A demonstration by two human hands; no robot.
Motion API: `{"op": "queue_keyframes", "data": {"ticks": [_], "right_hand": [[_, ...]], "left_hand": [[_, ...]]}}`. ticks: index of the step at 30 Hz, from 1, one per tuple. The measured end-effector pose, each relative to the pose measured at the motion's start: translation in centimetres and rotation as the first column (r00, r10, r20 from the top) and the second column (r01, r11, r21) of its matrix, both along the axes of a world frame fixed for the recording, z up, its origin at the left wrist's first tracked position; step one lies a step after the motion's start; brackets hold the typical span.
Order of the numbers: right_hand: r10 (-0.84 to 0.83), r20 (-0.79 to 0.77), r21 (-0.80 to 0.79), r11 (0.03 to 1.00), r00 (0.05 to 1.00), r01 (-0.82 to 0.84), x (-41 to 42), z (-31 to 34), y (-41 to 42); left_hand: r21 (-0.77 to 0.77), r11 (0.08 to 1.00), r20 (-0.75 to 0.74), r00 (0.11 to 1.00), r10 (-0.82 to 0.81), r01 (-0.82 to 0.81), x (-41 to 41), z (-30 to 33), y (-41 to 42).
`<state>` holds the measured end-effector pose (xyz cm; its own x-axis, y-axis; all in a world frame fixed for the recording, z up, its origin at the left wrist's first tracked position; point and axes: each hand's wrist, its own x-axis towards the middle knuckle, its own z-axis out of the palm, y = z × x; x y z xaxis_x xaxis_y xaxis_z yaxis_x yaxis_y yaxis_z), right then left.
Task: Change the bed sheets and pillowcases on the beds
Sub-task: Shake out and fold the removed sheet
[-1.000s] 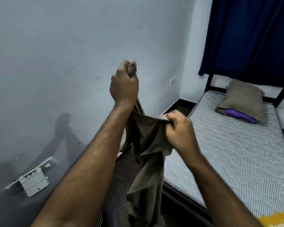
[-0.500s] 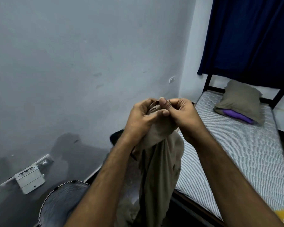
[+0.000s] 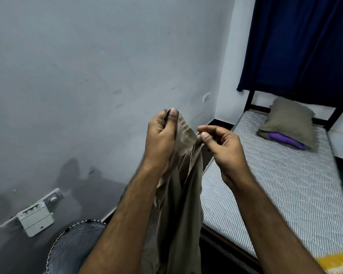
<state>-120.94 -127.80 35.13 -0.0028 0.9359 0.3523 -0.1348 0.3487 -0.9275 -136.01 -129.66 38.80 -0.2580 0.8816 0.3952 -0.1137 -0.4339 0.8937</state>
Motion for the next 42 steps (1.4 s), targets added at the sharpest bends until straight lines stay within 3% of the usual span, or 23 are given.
{"op": "queue_keyframes", "data": {"ticks": [4, 12, 16, 19, 23, 26, 29, 31, 33, 35, 37, 42], "right_hand": [[0.018, 0.004, -0.007, 1.000, 1.000, -0.018, -0.4, 0.5, -0.6], [0.127, -0.036, 0.026, 0.992, 0.991, -0.126, -1.6, 1.3, -2.5], [0.190, -0.098, -0.035, 0.980, 0.977, -0.194, -0.8, 1.1, -2.5], [0.162, -0.012, 0.023, 0.987, 0.987, -0.162, -1.1, 1.3, -3.1], [0.009, 0.180, 0.105, 0.994, 0.984, -0.028, -1.4, 0.7, -2.5], [-0.018, 0.225, 0.120, 0.993, 0.974, -0.010, -0.7, 0.7, -2.2], [-0.008, 0.233, 0.141, 0.990, 0.972, -0.026, 0.0, 1.2, -2.2], [0.011, 0.183, 0.140, 0.989, 0.983, -0.037, 0.4, 1.5, -2.1], [0.060, 0.092, 0.127, 0.989, 0.994, -0.071, 0.6, 1.7, -2.1], [0.146, -0.002, 0.104, 0.984, 0.989, -0.145, 0.6, 1.8, -2.2], [0.199, -0.066, 0.088, 0.977, 0.978, -0.193, 0.6, 1.7, -2.3], [0.245, -0.109, 0.077, 0.968, 0.963, -0.238, 1.0, 1.6, -2.5]], "left_hand": [[-0.011, 1.000, 0.015, 1.000, 0.002, -0.001, 0.2, 0.1, 0.2], [-0.077, 0.916, -0.120, 0.916, 0.384, -0.394, 2.4, -1.8, 0.2], [-0.109, 0.865, -0.180, 0.865, 0.468, -0.490, 2.9, -2.6, -0.3], [-0.077, 0.836, -0.226, 0.827, 0.515, -0.543, 3.2, -2.9, -0.5], [-0.038, 0.827, -0.225, 0.811, 0.539, -0.560, 3.7, -3.2, -0.6], [-0.008, 0.899, -0.238, 0.874, 0.423, -0.437, 3.2, -4.1, -0.9], [0.002, 0.994, -0.161, 0.981, 0.112, -0.113, 1.8, -5.0, -0.8], [0.005, 0.994, -0.114, 0.988, -0.107, 0.109, 1.0, -5.1, -1.3], [-0.017, 0.969, -0.243, 0.939, -0.245, 0.248, 0.5, -5.2, -1.7], [-0.011, 0.958, -0.416, 0.870, -0.264, 0.285, 0.3, -5.6, -1.8], [0.037, 0.961, -0.464, 0.857, -0.226, 0.273, 0.6, -5.7, -1.8], [-0.008, 0.932, -0.201, 0.913, -0.356, 0.362, 0.3, -5.5, -2.2]]}}
